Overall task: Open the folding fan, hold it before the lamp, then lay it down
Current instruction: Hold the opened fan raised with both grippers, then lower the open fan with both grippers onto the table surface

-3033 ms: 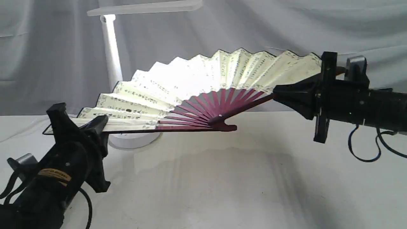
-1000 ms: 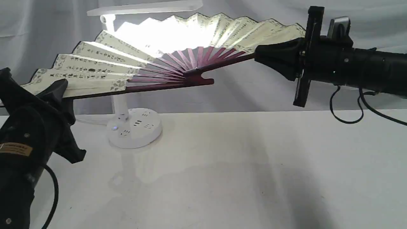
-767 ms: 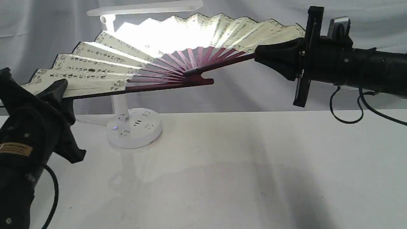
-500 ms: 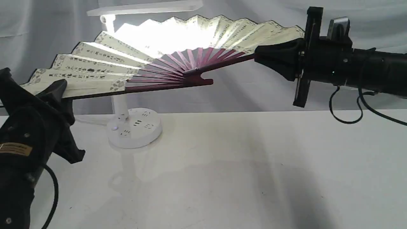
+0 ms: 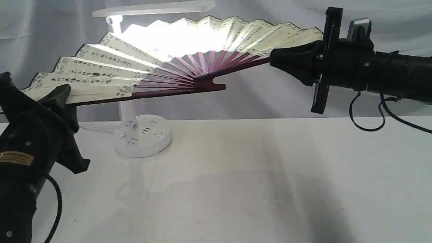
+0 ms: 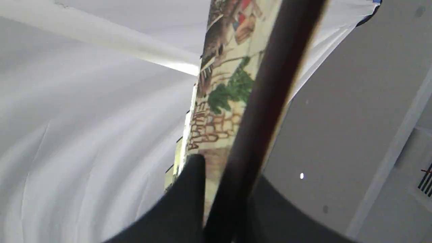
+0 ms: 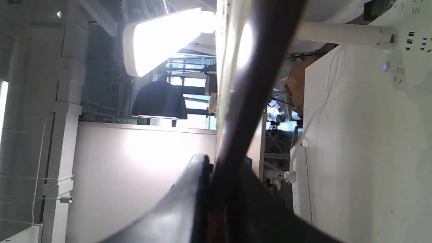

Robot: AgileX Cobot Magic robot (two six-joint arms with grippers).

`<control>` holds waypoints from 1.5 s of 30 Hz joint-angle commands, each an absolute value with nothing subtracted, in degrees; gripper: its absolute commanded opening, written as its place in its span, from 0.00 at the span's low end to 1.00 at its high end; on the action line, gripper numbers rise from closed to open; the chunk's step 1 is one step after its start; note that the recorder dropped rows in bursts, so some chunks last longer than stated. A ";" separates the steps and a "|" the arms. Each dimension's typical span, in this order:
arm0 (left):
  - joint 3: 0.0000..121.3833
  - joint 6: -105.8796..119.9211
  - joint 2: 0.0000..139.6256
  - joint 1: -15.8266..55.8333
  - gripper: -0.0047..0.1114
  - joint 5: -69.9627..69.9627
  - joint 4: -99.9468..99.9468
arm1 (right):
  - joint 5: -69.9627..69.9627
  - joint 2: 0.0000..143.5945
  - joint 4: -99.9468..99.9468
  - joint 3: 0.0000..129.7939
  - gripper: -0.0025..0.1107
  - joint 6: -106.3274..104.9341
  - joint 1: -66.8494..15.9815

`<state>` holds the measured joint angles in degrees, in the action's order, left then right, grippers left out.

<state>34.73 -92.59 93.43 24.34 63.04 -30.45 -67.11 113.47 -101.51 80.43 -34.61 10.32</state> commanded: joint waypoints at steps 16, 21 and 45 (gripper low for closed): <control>35.63 -97.27 91.67 23.96 0.04 69.96 -36.87 | -63.40 113.44 -99.95 80.12 0.02 -37.05 10.78; 35.63 -97.27 91.67 23.96 0.04 69.96 -36.87 | -63.55 113.44 -99.95 80.12 0.02 -37.05 10.78; 30.22 -103.88 91.56 23.96 0.04 69.96 -33.44 | -68.45 113.44 -98.77 79.89 0.02 -36.82 10.78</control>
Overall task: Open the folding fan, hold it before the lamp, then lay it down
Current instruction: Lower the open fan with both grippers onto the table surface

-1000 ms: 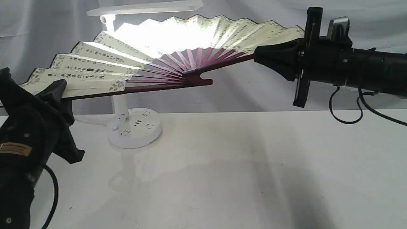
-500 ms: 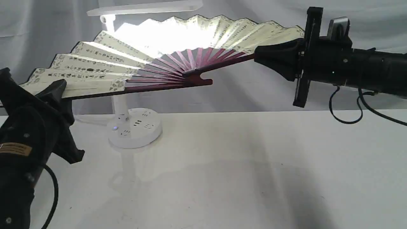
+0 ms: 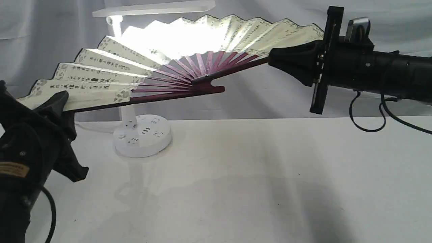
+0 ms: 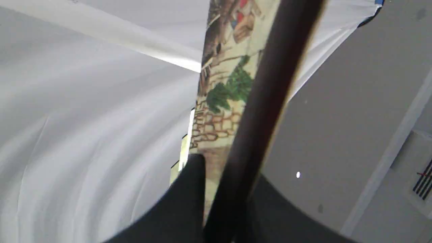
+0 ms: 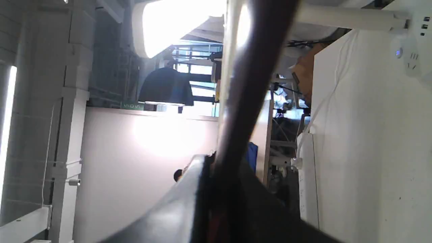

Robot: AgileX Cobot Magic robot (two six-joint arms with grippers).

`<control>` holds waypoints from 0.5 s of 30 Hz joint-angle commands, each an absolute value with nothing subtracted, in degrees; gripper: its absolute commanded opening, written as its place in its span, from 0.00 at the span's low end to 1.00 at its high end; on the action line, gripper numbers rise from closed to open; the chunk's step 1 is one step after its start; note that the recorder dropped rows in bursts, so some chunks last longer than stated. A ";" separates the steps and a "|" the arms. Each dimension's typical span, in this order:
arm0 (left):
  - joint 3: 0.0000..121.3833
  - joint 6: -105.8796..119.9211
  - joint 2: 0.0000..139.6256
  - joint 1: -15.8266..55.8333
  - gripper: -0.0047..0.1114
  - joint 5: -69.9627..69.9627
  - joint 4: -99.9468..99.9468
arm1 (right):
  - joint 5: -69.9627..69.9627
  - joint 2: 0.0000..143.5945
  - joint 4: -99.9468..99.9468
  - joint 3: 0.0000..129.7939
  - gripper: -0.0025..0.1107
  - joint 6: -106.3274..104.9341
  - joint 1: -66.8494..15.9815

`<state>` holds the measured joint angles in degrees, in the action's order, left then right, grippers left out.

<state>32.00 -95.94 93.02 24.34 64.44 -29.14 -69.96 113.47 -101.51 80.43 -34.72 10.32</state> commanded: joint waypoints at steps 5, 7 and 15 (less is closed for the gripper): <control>27.11 -104.13 91.56 23.96 0.04 69.96 -31.99 | -68.31 113.44 -99.95 75.37 0.02 -37.41 11.11; 26.67 -104.13 91.56 23.96 0.04 69.96 -30.18 | -68.47 113.44 -99.95 72.33 0.02 -39.06 11.52; 26.67 -100.36 91.56 24.39 0.04 69.96 -24.47 | -69.96 113.44 -99.95 61.66 0.02 -46.18 16.17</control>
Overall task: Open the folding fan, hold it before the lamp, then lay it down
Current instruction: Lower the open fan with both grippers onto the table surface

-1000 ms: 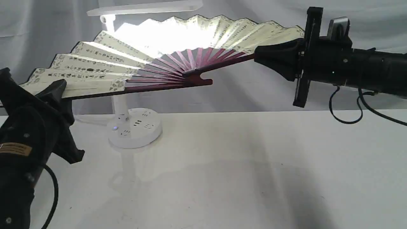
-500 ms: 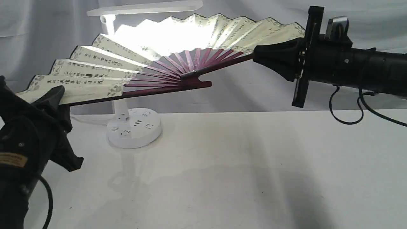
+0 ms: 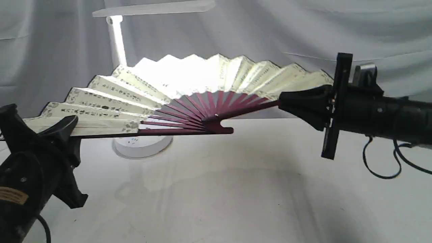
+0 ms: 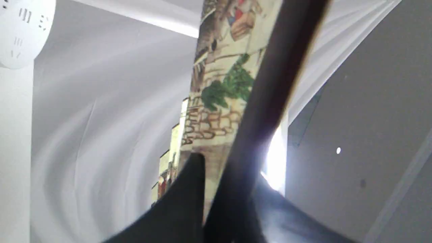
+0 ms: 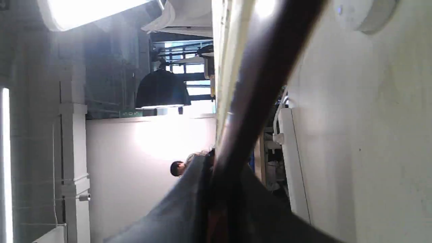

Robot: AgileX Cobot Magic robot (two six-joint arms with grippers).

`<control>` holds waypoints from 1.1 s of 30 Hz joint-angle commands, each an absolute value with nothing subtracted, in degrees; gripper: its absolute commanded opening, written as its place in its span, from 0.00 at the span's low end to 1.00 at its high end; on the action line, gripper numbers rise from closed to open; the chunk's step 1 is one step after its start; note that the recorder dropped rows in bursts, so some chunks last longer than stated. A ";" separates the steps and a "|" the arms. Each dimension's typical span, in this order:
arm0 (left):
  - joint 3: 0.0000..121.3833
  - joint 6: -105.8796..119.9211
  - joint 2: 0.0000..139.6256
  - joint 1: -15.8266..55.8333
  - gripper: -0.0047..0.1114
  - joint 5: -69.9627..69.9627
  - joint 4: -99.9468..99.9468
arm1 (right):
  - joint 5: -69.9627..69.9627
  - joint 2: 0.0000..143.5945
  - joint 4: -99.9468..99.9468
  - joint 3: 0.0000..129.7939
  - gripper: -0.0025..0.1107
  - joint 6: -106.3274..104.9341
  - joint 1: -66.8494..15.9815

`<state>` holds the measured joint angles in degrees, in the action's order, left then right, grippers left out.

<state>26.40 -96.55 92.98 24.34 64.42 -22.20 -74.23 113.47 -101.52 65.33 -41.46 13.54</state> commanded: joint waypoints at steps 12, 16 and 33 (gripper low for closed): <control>29.14 -92.97 95.61 32.82 0.04 64.41 -28.18 | -69.96 113.44 -99.95 47.01 0.02 -55.56 25.64; 31.33 -93.23 99.91 35.43 0.04 64.41 -28.29 | -69.96 113.44 -99.95 43.90 0.02 -57.50 28.19; 43.31 -98.99 115.08 36.68 0.04 64.44 -25.94 | -69.96 113.44 -99.78 41.81 0.02 -60.19 39.10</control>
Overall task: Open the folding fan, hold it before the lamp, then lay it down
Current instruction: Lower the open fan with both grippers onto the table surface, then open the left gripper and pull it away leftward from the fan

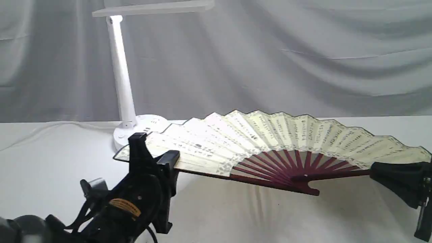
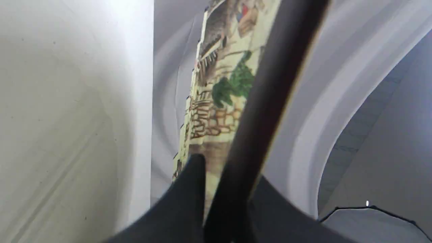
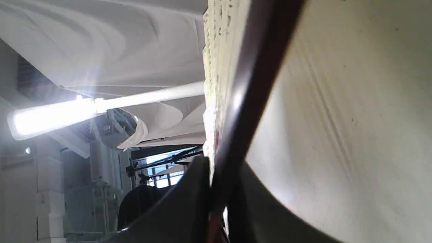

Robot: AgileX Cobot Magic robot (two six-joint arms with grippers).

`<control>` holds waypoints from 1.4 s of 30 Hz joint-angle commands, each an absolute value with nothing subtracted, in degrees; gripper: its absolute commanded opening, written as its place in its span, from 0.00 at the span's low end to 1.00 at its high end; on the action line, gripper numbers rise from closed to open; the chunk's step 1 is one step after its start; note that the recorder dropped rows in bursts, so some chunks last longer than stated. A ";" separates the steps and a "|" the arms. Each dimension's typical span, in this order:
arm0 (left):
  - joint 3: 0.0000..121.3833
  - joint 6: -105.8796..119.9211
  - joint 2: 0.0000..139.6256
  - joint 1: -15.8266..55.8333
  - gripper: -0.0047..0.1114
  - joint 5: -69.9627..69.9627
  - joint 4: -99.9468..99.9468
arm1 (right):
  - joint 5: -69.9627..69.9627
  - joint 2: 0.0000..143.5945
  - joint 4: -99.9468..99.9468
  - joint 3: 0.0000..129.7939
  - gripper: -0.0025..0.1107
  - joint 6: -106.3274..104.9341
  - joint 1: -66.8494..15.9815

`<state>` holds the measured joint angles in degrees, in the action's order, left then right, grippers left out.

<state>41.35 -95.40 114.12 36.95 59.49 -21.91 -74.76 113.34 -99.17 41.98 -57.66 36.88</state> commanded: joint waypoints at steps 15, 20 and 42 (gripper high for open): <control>53.95 -100.44 126.27 36.68 0.04 64.02 -21.71 | -62.89 113.56 -99.95 42.08 0.02 -61.23 40.05; 53.95 -100.22 127.28 36.68 0.04 61.43 -21.83 | -60.11 113.56 -99.95 42.08 0.02 -61.63 40.05; 53.95 -98.54 127.37 36.58 0.32 56.71 -20.13 | -57.21 116.27 -99.95 42.08 0.14 -66.19 37.16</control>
<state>53.74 -97.98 128.04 36.70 54.87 -19.77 -59.66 115.81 -100.37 41.98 -63.87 37.69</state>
